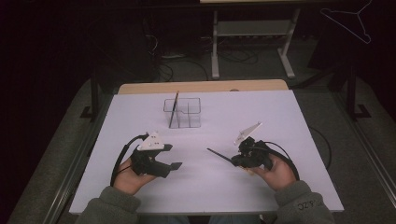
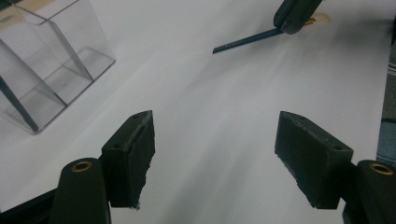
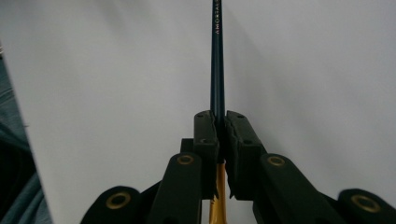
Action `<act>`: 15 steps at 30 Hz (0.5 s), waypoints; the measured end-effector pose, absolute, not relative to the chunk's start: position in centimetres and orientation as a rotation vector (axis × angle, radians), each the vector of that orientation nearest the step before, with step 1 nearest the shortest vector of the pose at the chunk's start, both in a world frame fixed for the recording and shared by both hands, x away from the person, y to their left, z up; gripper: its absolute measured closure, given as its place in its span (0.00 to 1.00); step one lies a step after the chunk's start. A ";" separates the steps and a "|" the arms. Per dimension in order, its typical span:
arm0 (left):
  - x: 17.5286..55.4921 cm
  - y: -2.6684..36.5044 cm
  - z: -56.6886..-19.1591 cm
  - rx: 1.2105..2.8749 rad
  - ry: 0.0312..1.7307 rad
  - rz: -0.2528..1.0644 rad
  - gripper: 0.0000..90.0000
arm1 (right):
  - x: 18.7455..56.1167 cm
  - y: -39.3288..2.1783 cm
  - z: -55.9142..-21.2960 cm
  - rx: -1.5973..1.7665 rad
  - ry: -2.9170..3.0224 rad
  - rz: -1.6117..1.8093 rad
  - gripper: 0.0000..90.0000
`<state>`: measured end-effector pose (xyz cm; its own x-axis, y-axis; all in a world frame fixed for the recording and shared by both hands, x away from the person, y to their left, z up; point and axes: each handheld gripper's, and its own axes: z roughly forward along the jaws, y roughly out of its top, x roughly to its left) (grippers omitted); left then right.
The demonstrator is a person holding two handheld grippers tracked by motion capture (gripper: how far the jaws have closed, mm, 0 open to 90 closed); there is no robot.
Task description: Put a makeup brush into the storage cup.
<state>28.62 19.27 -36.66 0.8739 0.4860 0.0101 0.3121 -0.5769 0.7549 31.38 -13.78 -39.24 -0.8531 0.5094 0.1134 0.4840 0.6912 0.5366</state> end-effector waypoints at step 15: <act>28.1 17.7 -34.0 2.279 0.419 0.226 0.37 | 30.1 -9.7 -35.3 0.466 2.959 0.955 0.92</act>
